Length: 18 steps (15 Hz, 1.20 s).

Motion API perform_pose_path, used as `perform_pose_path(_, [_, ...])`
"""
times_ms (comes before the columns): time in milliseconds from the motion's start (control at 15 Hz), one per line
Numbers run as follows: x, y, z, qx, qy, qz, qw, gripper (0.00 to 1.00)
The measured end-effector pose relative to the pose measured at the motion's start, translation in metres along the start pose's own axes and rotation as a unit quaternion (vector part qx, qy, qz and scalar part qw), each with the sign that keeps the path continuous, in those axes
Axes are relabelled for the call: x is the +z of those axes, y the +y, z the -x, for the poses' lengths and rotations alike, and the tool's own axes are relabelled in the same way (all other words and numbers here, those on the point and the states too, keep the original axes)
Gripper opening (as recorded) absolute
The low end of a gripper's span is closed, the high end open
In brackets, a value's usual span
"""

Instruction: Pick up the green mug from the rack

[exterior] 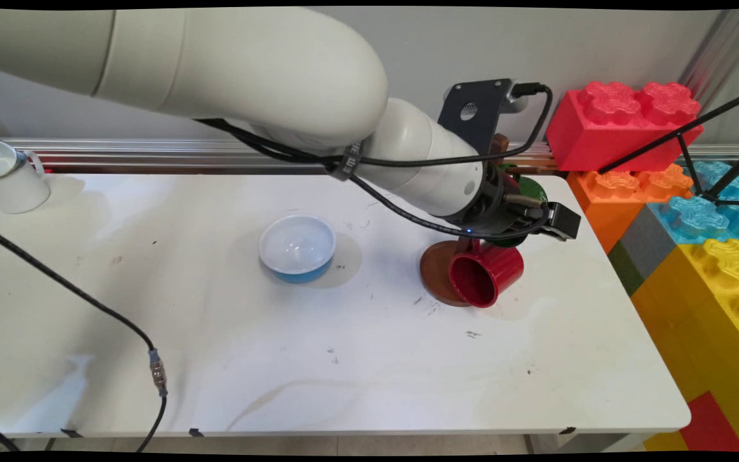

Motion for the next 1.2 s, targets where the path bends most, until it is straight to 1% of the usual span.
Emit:
perform_pose_path(267, [0.002,0.001,0.005,-0.027,0.011,0.003,0.9996,1.0])
perform_pose_path(533, [0.006,0.001,0.008,-0.057,0.021,0.005,0.9982,1.0])
perform_pose_path(867, [0.013,0.0,0.015,-0.1,0.028,0.007,0.9945,1.0])
perform_pose_path(1200, [0.018,0.003,0.016,-0.136,0.043,0.021,0.9895,1.0])
